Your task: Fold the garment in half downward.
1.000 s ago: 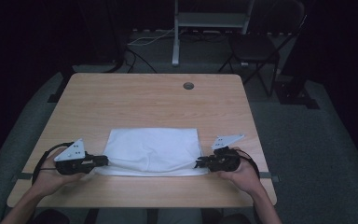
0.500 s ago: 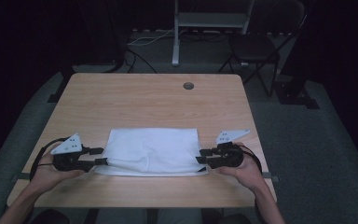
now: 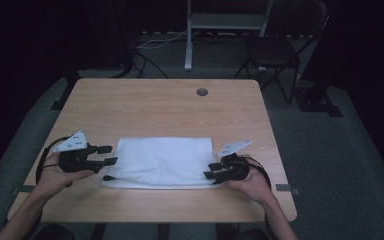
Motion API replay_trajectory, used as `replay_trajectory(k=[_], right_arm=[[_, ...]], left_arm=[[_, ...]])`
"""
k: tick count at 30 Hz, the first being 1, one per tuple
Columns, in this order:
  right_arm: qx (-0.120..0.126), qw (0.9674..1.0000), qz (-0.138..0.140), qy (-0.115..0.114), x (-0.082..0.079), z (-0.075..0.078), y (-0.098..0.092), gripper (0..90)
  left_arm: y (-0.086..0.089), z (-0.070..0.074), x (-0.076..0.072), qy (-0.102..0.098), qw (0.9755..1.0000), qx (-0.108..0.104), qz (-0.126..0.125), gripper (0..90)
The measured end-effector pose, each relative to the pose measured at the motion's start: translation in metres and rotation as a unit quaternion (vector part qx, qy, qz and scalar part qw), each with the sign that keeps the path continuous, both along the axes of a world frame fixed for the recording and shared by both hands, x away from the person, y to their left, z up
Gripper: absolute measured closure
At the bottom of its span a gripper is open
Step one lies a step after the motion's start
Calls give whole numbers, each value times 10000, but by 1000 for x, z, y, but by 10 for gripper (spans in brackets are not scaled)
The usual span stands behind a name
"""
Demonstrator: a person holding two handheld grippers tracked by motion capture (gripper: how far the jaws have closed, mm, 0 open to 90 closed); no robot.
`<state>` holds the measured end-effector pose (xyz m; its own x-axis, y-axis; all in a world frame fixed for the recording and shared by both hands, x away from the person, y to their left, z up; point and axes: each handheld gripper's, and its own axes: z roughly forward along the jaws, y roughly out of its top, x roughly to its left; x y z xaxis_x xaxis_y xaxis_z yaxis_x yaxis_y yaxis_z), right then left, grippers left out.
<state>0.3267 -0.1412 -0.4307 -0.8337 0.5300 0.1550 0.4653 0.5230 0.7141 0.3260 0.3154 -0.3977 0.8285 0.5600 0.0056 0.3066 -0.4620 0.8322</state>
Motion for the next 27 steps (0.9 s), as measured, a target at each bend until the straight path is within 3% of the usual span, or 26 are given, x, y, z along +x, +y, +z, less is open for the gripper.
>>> replay_trajectory(k=[3,7,13,16,19,27], right_arm=[[-24,10000,-18,-38,-1,-1,1,606],[-123,9998,14,-150,-3,-1,2,596],[-113,9997,-58,-207,-8,-4,0,591],[-86,9997,-102,-194,-9,-5,-3,591],[-40,9997,-106,-220,-9,-6,-4,591],[-92,9994,-136,-289,-13,-6,-6,591]], left_arm=[[-13,-9,0,29,9996,292,0,479],[-26,-17,-1,-140,9982,579,62,495],[-28,-29,-8,-87,9963,858,19,481],[-24,-35,-11,-60,9956,935,64,480],[-18,-38,-12,-24,9967,805,111,480],[-12,-39,-13,-9,9968,780,151,478]])
